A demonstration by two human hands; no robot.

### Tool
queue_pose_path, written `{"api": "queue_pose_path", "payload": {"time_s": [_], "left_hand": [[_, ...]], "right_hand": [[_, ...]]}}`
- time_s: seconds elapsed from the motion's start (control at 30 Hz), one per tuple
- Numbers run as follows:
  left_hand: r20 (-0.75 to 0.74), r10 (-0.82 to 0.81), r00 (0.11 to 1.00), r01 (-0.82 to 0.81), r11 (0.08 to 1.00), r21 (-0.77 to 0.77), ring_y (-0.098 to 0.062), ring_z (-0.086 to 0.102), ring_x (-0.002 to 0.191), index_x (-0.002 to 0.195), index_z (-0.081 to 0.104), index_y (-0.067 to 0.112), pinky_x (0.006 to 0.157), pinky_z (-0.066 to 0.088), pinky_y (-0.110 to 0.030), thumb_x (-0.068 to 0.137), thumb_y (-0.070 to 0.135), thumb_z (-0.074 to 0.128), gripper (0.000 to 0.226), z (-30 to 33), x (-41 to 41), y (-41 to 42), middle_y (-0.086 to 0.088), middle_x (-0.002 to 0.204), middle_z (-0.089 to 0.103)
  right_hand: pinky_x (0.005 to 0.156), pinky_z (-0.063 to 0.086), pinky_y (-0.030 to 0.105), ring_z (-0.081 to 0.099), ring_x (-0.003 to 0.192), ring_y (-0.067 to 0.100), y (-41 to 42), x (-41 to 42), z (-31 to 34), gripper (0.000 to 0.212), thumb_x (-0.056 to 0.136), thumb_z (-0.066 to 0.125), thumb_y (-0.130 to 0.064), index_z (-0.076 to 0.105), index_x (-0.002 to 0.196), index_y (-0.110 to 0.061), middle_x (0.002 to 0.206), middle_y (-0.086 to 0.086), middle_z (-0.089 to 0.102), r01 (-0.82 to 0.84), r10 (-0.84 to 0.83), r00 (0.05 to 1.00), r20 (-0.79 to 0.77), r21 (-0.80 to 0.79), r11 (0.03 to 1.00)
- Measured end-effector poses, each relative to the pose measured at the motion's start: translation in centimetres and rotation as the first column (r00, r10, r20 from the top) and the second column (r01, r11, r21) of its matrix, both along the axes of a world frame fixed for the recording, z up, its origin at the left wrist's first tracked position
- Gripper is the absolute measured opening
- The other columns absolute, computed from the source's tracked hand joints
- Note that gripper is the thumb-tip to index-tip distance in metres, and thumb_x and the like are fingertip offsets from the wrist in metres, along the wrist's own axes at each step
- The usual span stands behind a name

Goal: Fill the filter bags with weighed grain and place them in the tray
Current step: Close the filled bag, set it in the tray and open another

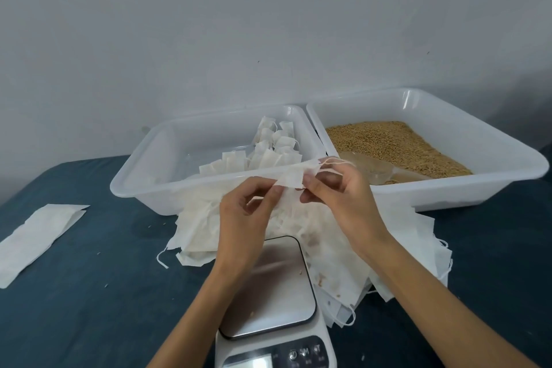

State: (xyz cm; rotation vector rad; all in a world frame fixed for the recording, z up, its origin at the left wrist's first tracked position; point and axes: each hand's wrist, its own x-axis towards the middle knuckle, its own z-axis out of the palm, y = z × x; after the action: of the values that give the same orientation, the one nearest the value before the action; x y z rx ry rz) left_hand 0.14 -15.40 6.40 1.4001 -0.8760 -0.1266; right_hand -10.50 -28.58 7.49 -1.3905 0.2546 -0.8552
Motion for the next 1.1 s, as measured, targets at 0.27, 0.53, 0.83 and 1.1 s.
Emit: {"api": "queue_pose_path", "payload": {"time_s": [0.27, 0.53, 0.83, 1.1], "left_hand": [[0.091, -0.015, 0.996, 0.01, 0.999, 0.05, -0.012, 0.063, 0.078, 0.082, 0.071, 0.025, 0.077, 0.05, -0.02, 0.095, 0.011, 0.074, 0.02, -0.1, -0.7, 0.0, 0.008, 0.081, 0.067], [0.348, 0.063, 0.936, -0.092, 0.993, 0.068, -0.018, 0.067, 0.096, 0.086, 0.073, 0.022, 0.082, 0.052, -0.023, 0.085, -0.01, 0.066, 0.032, -0.3, -0.6, -0.2, 0.008, 0.096, 0.067], [-0.366, -0.113, 0.924, 0.114, 0.993, -0.021, -0.02, 0.069, 0.089, 0.124, 0.069, 0.009, 0.077, 0.06, -0.031, 0.088, 0.023, 0.077, 0.039, 0.7, 0.4, 0.3, -0.022, 0.103, 0.071], [-0.209, -0.094, 0.973, 0.096, 0.995, -0.002, -0.022, 0.064, 0.081, 0.098, 0.067, -0.001, 0.079, 0.055, -0.033, 0.088, -0.01, 0.073, 0.015, 0.8, -0.1, 0.3, -0.012, 0.088, 0.07]], "right_hand": [[0.076, 0.061, 0.038, 0.073, 0.081, 0.021, -0.3, 0.0, -0.5, 0.007, 0.095, 0.068, -0.008, 0.071, 0.096, -0.014, 0.089, 0.0, 0.073, 0.144, -0.141, 0.989, 0.031, -0.317, 0.937], [0.078, 0.056, 0.021, 0.075, 0.087, 0.017, -0.2, 0.0, -0.4, 0.015, 0.083, 0.082, -0.012, 0.076, 0.093, -0.022, 0.093, 0.002, 0.078, 0.034, -0.035, 0.999, -0.004, -0.141, 0.989], [0.084, 0.056, 0.021, 0.073, 0.09, 0.012, -0.3, -0.5, 0.5, 0.029, 0.082, 0.076, 0.005, 0.078, 0.088, -0.024, 0.092, 0.0, 0.078, -0.005, 0.007, 0.998, 0.06, -0.033, 0.999], [0.084, 0.055, 0.02, 0.069, 0.09, 0.007, -0.3, -0.2, 0.2, 0.033, 0.074, 0.086, -0.025, 0.078, 0.106, -0.023, 0.092, -0.005, 0.075, 0.002, -0.004, 0.996, -0.095, -0.024, 1.0]]}}
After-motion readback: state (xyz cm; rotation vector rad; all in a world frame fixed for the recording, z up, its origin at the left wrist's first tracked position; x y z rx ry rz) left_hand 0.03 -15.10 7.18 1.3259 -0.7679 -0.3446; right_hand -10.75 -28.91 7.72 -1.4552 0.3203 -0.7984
